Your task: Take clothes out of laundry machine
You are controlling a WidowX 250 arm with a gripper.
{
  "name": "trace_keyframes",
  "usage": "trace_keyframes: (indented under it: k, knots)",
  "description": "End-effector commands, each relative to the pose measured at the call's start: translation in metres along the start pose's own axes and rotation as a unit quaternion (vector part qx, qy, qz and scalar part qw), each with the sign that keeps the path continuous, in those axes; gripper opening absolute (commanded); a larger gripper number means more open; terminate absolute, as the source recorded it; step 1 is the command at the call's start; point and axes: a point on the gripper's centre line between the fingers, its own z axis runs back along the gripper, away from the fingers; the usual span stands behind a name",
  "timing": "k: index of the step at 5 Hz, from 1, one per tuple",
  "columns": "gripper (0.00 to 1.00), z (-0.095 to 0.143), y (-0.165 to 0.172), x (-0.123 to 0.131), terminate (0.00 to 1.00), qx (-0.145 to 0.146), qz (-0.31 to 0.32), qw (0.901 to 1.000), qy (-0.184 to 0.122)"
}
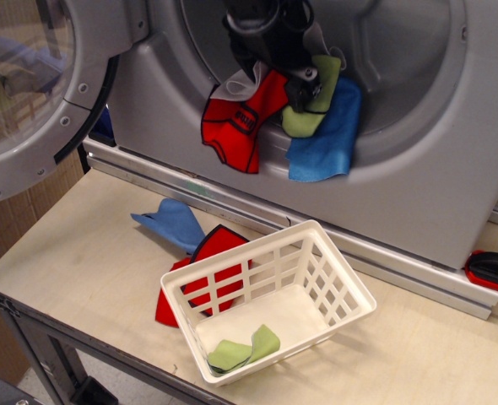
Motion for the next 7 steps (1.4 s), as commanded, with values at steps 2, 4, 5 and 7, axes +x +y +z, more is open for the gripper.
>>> trace_keyframes:
  k: [2, 4, 5, 7]
  knots:
    - [0.0, 0.014, 0.0, 0.002, 0.0, -0.001, 0.025, 0.9993, -0.029]
    - [0.0, 0.04, 0.0, 0.005, 0.0, 0.006, 0.092, 0.9955, -0.019]
    - [0.0, 0.06, -0.008, 0.007, 0.0, 0.031, 0.123, 0.9918, 0.017]
    - [0.0, 0.092, -0.058, -0.041, 0.0, 0.044, 0.147, 0.9811, 0.118]
